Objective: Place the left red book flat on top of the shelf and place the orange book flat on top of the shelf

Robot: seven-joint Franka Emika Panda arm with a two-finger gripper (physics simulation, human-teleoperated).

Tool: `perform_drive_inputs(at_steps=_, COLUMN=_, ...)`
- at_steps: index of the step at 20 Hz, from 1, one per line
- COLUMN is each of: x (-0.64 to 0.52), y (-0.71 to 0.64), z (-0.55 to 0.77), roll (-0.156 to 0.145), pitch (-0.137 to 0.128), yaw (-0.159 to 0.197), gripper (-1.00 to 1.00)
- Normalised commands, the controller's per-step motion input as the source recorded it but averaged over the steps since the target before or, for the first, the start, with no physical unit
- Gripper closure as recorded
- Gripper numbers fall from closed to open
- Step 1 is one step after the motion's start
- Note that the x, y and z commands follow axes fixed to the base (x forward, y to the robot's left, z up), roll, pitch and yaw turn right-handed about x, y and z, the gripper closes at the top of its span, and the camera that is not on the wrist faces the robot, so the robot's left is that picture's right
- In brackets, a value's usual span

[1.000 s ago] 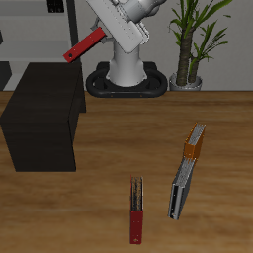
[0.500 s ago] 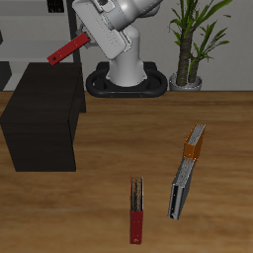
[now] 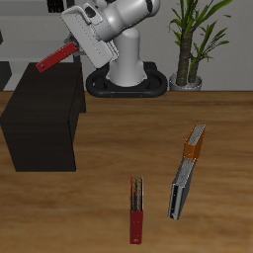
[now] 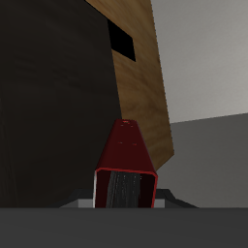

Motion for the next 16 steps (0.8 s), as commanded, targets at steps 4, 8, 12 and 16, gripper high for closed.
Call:
perform_drive_inputs(at_steps=4, x=0.02, y=-0.44, z=-0.19, roll=-0.058, pitch=0.05, yaw=-0.022, gripper=1.0)
perform_drive_inputs(at_steps=8, x=0.08, y=-0.18, z=-0.19, roll=0.01, pitch=0.039, yaw=-0.033, gripper=1.0)
perform_drive_inputs(at_steps=12, x=0.12, y=0.2, z=-0.18, roll=0.236, pitch=0.052, yaw=-0.093, gripper=-1.0)
perform_drive_inputs(at_steps=16, x=0.16, y=0.39, z=-0.07, roll=0.263, pitch=0.056, yaw=-0.078, gripper=-1.0)
